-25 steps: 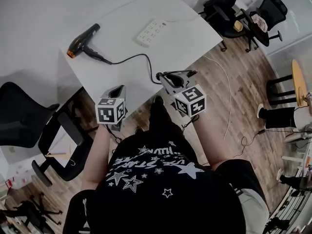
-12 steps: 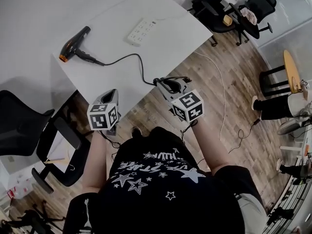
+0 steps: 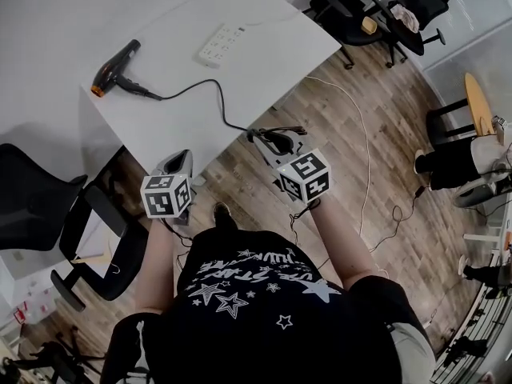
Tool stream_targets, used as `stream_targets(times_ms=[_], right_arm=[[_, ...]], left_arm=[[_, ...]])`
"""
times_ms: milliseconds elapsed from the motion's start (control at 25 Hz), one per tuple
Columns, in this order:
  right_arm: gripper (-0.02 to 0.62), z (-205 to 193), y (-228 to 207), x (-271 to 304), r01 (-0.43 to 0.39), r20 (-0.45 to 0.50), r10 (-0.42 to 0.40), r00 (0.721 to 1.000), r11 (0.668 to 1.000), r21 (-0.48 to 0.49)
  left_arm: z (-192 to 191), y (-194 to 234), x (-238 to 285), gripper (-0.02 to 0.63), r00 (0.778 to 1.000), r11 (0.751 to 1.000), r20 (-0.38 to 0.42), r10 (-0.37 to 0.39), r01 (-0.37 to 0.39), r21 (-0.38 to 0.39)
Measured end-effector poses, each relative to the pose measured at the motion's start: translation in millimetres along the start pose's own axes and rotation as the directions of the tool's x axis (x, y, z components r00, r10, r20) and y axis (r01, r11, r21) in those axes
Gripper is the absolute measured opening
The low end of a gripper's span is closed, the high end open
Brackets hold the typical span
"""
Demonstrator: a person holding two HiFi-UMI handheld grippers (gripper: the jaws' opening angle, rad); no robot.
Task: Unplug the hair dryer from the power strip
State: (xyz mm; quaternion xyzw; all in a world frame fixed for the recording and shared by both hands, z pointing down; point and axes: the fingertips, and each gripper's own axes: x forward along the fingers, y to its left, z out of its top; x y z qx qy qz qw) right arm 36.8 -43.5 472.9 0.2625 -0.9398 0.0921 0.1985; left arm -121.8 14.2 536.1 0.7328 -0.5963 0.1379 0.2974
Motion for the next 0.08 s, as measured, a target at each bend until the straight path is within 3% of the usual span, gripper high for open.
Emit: stream_targets(times_ms=[80], right_arm=[[0.074, -3.4, 1.7, -12.9, -0.001, 0.01, 0.001, 1.0, 1.0, 0.005]], left_arm=[[-6.7, -13.6, -6.1, 0.008, 1.0, 1.0, 0.004, 0.004, -0.004, -0.004]])
